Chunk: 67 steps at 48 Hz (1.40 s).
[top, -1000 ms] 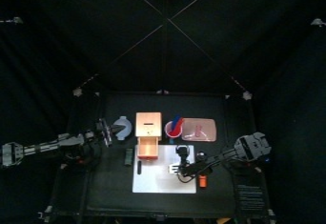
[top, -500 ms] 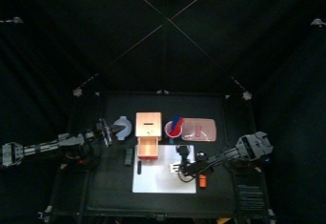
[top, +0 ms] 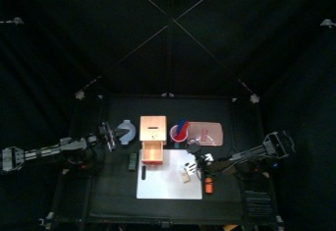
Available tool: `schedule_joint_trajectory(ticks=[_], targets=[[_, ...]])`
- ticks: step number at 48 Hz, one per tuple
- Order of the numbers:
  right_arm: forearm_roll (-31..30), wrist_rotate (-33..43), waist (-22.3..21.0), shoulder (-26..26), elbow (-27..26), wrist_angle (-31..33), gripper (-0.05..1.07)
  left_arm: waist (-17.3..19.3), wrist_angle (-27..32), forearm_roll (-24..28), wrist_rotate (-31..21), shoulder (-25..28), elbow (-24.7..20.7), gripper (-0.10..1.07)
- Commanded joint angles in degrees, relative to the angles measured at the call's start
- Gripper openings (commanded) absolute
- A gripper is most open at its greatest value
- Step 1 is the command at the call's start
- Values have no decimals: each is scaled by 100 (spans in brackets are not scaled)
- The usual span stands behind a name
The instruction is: Close drawer
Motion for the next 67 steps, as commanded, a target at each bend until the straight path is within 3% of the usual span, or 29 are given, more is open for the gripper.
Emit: schedule_joint_trajectory(ticks=[1, 17, 25, 33, 48, 67], targets=[[-202, -352, -123, -492, 132, -18, 95, -35, -53, 18, 9, 105, -272, 11], [-835, -1652, -431, -1512, 756, -721, 95, -176, -53, 0, -9, 545, -545, 11], [-1230, -2259, -677, -1995, 1020, -1441, 95, -413, -53, -44, -18, 571, -589, 11], [-1749, -2320, -976, -2320, 1239, -2364, 95, -633, -53, -202, -9, 571, -615, 11], [-2610, -2320, -1292, -2470, 1626, -3595, 95, -747, -53, -237, -18, 571, -615, 11], [-2751, -2320, -1327, -2479, 1670, -3911, 95, -747, -53, -299, -26, 571, -598, 11]])
